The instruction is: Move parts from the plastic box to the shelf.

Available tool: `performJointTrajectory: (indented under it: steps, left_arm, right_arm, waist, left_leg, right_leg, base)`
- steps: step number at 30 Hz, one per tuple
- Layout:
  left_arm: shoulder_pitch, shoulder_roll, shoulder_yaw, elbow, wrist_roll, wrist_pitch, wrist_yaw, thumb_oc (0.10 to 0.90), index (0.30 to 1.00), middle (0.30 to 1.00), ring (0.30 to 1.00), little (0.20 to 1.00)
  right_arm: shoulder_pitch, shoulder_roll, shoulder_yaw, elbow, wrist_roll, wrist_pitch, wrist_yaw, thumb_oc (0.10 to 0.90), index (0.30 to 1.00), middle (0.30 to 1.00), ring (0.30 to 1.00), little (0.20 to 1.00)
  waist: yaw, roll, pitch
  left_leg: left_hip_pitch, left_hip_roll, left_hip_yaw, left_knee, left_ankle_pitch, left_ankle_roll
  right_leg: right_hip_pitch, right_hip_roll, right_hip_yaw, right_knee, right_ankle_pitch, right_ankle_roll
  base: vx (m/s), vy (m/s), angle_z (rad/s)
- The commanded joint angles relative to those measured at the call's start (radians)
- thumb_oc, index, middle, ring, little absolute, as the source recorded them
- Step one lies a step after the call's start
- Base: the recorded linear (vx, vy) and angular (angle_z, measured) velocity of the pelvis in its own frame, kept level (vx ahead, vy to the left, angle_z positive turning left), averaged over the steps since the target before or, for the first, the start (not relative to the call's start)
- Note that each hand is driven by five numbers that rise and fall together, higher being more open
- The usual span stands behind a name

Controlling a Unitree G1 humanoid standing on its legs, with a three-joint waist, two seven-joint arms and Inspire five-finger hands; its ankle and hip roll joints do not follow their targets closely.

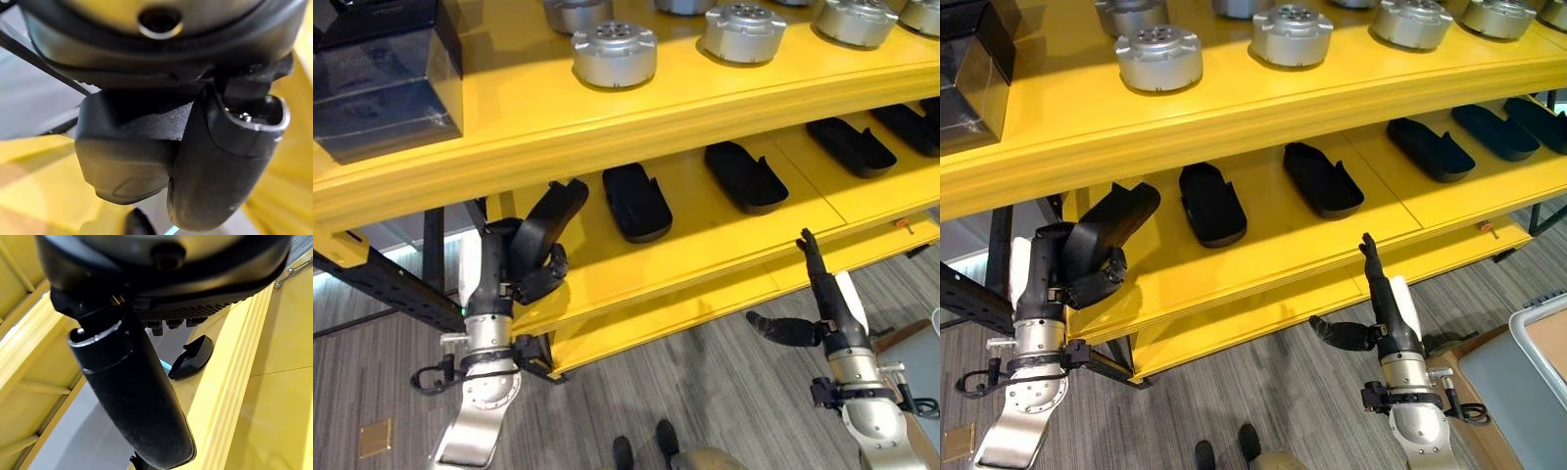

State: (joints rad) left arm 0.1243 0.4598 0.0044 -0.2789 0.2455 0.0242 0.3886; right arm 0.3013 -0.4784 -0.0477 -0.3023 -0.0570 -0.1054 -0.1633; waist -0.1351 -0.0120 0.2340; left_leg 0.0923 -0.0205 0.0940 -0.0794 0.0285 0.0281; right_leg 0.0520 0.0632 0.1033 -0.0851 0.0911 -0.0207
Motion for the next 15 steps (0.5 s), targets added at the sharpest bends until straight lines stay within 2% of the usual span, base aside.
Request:
performJointTrajectory:
  steps: [1, 2, 9, 12, 13, 15]
  left_arm:
    - [-0.083, 0.115, 0.057, 0.003, 0.147, -0.061, 0.072, 0.4, 0.3, 0.3, 0.3, 0.3]
    - [-0.084, 0.115, 0.056, 0.004, 0.148, -0.061, 0.072, 0.4, 0.3, 0.3, 0.3, 0.3]
    - [-0.104, 0.174, 0.004, 0.145, 0.396, 0.025, -0.006, 0.4, 0.3, 0.3, 0.3, 0.3]
    - [-0.105, 0.173, 0.006, 0.161, 0.429, 0.029, -0.017, 0.4, 0.3, 0.3, 0.3, 0.3]
    - [-0.114, 0.186, 0.002, 0.191, 0.504, 0.069, -0.049, 0.4, 0.3, 0.3, 0.3, 0.3]
    - [-0.121, 0.186, 0.003, 0.212, 0.537, 0.081, -0.067, 0.4, 0.3, 0.3, 0.3, 0.3]
  right_arm:
    - [-0.066, -0.021, -0.065, -0.018, 0.004, -0.087, -0.058, 0.9, 1.0, 1.0, 1.0, 1.0]
    - [-0.067, -0.021, -0.066, -0.018, 0.004, -0.087, -0.058, 0.9, 1.0, 1.0, 1.0, 1.0]
    - [-0.081, -0.022, -0.066, 0.012, -0.002, -0.065, -0.042, 0.9, 1.0, 1.0, 1.0, 1.0]
    - [-0.084, -0.02, -0.067, 0.016, -0.004, -0.059, -0.034, 0.9, 1.0, 1.0, 1.0, 1.0]
    - [-0.088, -0.02, -0.071, 0.022, -0.006, -0.047, -0.029, 0.9, 1.0, 1.0, 1.0, 1.0]
    - [-0.096, -0.022, -0.075, 0.028, -0.008, -0.036, -0.019, 0.9, 1.0, 1.0, 1.0, 1.0]
  waist:
    - [-0.006, -0.022, -0.135]
    - [-0.006, -0.022, -0.135]
    - [-0.013, -0.013, -0.129]
    - [-0.014, -0.011, -0.128]
    - [-0.016, -0.01, -0.127]
    - [-0.019, -0.009, -0.125]
  left_leg:
    - [0.013, 0.017, -0.027, 0.017, -0.051, -0.02]
    - [0.013, 0.017, -0.027, 0.017, -0.051, -0.02]
    - [0.014, 0.017, -0.024, 0.012, -0.048, -0.023]
    - [0.015, 0.017, -0.023, 0.011, -0.048, -0.023]
    - [0.017, 0.017, -0.021, 0.009, -0.049, -0.022]
    - [0.016, 0.018, -0.019, 0.009, -0.049, -0.023]
  right_leg:
    - [0.0, -0.062, -0.029, 0.051, -0.086, 0.079]
    - [0.0, -0.062, -0.029, 0.051, -0.086, 0.079]
    - [0.0, -0.062, -0.029, 0.047, -0.087, 0.08]
    - [0.0, -0.062, -0.028, 0.046, -0.087, 0.08]
    - [0.0, -0.061, -0.026, 0.045, -0.087, 0.08]
    - [0.0, -0.061, -0.023, 0.044, -0.087, 0.08]
  base:
    - [0.0, 0.0, 0.0]
    - [0.0, 0.0, 0.0]
    - [0.0, 0.0, 0.0]
    - [0.0, 0.0, 0.0]
    - [0.0, 0.0, 0.0]
    - [0.0, 0.001, -0.02]
